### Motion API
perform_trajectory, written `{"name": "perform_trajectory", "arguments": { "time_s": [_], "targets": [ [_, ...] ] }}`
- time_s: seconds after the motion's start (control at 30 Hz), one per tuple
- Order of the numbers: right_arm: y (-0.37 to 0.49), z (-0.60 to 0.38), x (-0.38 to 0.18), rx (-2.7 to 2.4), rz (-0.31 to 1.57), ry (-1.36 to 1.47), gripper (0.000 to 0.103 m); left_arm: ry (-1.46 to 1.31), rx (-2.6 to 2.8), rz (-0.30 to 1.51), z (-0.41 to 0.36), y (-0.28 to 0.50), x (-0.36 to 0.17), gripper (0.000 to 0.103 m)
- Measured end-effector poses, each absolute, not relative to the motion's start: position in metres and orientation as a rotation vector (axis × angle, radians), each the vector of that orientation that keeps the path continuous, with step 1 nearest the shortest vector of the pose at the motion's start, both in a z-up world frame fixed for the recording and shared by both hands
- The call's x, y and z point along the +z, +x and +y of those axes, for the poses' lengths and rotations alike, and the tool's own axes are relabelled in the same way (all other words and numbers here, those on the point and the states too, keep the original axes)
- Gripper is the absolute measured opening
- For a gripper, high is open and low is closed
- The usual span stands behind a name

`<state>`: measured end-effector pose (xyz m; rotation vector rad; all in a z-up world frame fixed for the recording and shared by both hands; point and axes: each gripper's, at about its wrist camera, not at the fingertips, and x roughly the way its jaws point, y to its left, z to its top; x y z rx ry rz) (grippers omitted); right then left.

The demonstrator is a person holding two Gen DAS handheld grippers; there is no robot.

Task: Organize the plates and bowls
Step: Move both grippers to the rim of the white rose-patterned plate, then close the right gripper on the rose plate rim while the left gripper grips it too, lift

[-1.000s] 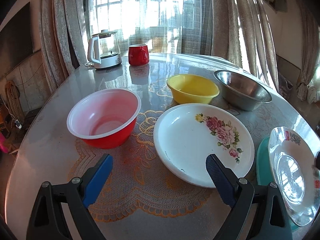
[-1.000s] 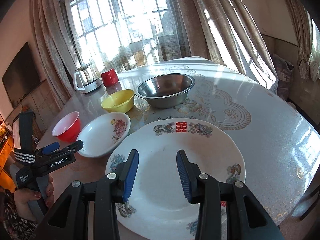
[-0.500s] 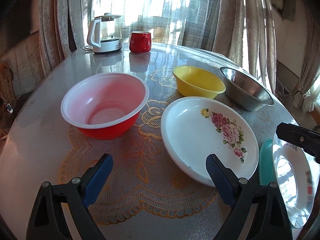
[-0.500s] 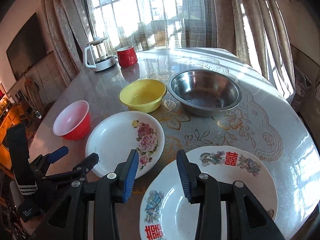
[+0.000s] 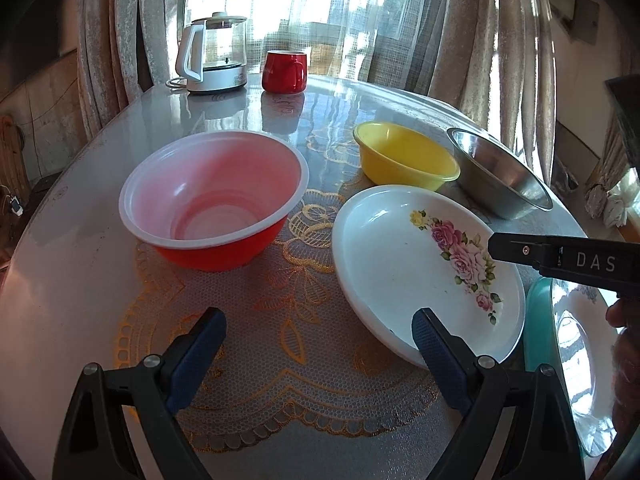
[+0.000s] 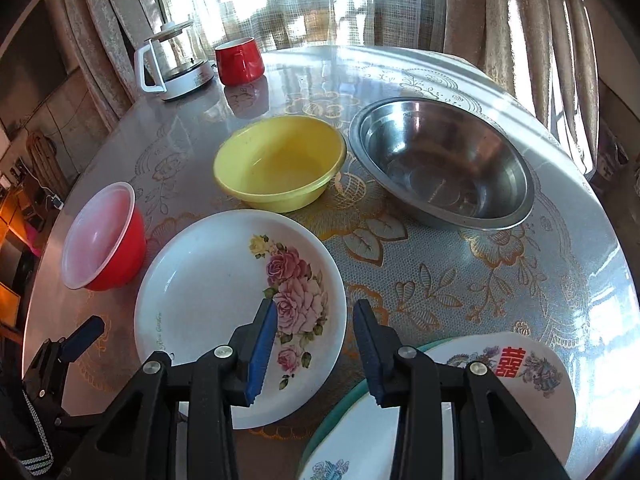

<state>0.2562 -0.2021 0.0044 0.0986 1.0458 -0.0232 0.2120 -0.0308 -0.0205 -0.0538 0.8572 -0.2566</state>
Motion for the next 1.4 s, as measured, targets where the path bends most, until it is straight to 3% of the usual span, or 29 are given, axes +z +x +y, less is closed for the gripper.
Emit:
{"name": "perform_trajectory", "arguments": {
  "time_s": [0.3,0.37,0.5,0.57,0.7,0.97,1.4],
  "targets": [
    [0.277,-0.21,-0.011,-0.004,1.116,0.15,0.04,-0.112,-0.334,0.863,-0.029,0.215,-0.019,0.09],
    [0.279,-0.209,-0.013,0.004,1.125,0.15,0.04,-0.095,-0.333,0.882,-0.031,0.218,-0.022,0.078],
    [0.283,-0.206,-0.019,0.018,1.143,0.142,0.036,-0.11,-0.353,0.88,-0.029,0.22,-0.023,0.07],
    [0.283,-0.205,-0.02,0.013,1.143,0.117,0.032,-0.13,-0.395,0.879,-0.029,0.219,-0.023,0.054],
    [0.279,-0.203,-0.019,0.021,1.137,0.09,0.023,-0.099,-0.436,0.872,-0.037,0.214,-0.02,0.037],
    [0.254,-0.196,-0.019,0.049,1.123,0.108,0.018,-0.093,-0.407,0.89,-0.033,0.217,-0.022,0.035],
    [0.224,-0.189,-0.006,0.041,1.025,0.108,0.017,-0.081,-0.403,0.886,-0.03,0.214,-0.023,0.035]
  ]
}}
